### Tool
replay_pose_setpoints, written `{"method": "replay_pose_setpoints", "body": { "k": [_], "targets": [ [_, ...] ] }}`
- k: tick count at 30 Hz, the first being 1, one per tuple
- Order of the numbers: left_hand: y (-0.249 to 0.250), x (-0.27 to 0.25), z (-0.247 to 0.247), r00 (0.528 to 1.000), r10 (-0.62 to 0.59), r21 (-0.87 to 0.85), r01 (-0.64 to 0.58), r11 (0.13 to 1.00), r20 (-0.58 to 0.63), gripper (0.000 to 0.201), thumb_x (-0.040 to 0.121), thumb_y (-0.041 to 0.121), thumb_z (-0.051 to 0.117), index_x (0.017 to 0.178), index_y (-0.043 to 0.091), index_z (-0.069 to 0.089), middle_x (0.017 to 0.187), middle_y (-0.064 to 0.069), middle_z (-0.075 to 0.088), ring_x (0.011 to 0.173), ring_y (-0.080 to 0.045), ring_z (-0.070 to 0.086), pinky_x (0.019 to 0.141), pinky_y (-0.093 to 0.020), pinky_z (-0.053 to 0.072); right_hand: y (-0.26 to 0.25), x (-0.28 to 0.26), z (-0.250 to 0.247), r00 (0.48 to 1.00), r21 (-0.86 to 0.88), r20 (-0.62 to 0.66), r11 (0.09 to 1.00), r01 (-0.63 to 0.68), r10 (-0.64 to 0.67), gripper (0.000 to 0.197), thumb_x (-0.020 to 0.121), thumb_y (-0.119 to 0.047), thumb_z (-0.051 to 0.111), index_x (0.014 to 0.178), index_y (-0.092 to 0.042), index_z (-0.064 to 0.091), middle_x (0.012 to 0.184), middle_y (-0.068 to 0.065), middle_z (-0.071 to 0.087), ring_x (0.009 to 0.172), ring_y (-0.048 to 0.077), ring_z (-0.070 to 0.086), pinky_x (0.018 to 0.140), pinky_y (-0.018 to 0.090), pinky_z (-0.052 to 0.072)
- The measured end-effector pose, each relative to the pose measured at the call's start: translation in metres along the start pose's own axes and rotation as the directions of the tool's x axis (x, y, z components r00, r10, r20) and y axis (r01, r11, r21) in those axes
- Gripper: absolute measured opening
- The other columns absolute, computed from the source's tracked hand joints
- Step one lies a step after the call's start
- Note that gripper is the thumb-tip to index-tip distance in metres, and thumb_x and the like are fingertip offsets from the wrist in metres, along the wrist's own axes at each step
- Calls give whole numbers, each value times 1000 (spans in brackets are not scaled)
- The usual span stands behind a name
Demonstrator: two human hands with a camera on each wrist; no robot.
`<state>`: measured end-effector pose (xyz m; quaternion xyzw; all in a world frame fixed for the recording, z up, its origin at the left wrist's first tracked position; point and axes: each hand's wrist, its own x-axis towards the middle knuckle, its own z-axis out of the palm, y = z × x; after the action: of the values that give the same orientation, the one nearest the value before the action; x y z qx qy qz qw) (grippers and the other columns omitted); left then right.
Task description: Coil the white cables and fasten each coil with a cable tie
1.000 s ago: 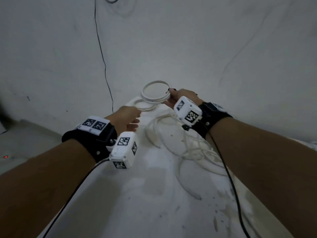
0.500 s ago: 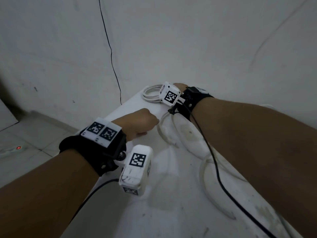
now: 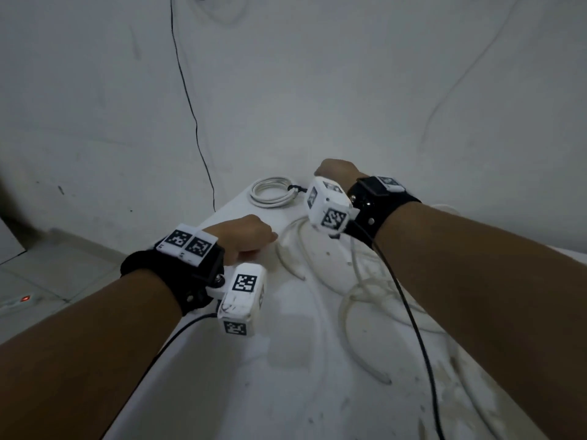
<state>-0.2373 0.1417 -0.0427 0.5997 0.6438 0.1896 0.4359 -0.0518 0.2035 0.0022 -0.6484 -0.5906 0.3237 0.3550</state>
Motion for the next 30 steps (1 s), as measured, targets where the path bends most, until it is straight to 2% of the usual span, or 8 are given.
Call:
{"method": "replay_pose_setpoints", "body": {
  "k": [4, 6, 8, 11, 16, 21, 25, 30],
  "targets": [
    [0, -5, 10, 999, 29, 204, -31, 978, 14, 29, 100, 25, 53, 75, 10, 50, 71, -11, 53, 56, -20, 46, 52, -25, 34, 1, -66, -47, 979, 336, -114, 934, -123, 170, 14, 93, -7, 59, 81, -2, 55, 82, 17, 62, 67, 27, 62, 57, 34, 57],
    [3, -11, 15, 998, 43, 421, -23, 907, -39, 39, 89, 43, 56, 101, 7, 57, 111, -16, 61, 92, -27, 61, 73, -30, 46, 14, -103, -81, 979, 209, -125, 969, -131, 160, 13, 93, -10, 63, 87, 2, 60, 82, 16, 66, 68, 25, 63, 66, 39, 59],
    [6, -14, 24, 994, 56, 524, 3, 852, -96, 82, 73, 55, 53, 136, 4, 43, 142, -18, 45, 126, -34, 48, 99, -38, 42, 34, -139, -122, 977, 99, -162, 988, -121, 136, 18, 93, -13, 65, 94, 6, 64, 86, 17, 69, 71, 26, 65, 72, 42, 60],
    [22, -32, 44, 975, 154, 554, -39, 832, -162, 87, 82, 53, 56, 148, 4, 28, 151, -23, 32, 137, -41, 35, 111, -46, 35, 69, -186, -178, 956, -36, -238, 982, -185, 171, 22, 93, -15, 67, 97, 6, 66, 90, 18, 72, 70, 23, 65, 69, 39, 60],
    [68, -76, 87, 876, 478, 541, -370, 755, -68, 40, 94, 36, 60, 123, 10, 56, 126, -13, 60, 117, -29, 55, 90, -32, 42, 122, -253, -235, 930, -198, -274, 932, -302, 243, 22, 92, -17, 69, 95, 5, 69, 86, 13, 73, 70, 23, 67, 64, 36, 59],
    [111, -123, 141, 785, 613, 539, -554, 634, 87, 22, 94, 34, 61, 98, 13, 65, 98, -2, 67, 97, -21, 61, 77, -30, 45, 162, -299, -260, 939, -284, -204, 901, -329, 279, 20, 85, -19, 77, 87, 0, 72, 78, 12, 74, 64, 21, 69, 57, 30, 59],
    [132, -146, 188, 790, 519, 635, -590, 499, 326, 31, 89, 38, 66, 77, 9, 65, 75, -6, 62, 76, -28, 64, 65, -28, 44, 183, -319, -254, 935, -438, -186, 826, -355, 303, 28, 80, -25, 81, 80, 0, 71, 68, 8, 70, 56, 19, 67, 48, 26, 54],
    [137, -156, 222, 847, 457, 839, -440, 320, 270, 29, 84, 37, 67, 73, 13, 55, 67, 2, 54, 60, -16, 54, 58, -24, 41, 198, -344, -266, 860, -519, -387, 693, -501, 332, 37, 85, -38, 71, 67, -8, 61, 61, 4, 68, 49, 19, 65, 55, 29, 59]
  ]
}}
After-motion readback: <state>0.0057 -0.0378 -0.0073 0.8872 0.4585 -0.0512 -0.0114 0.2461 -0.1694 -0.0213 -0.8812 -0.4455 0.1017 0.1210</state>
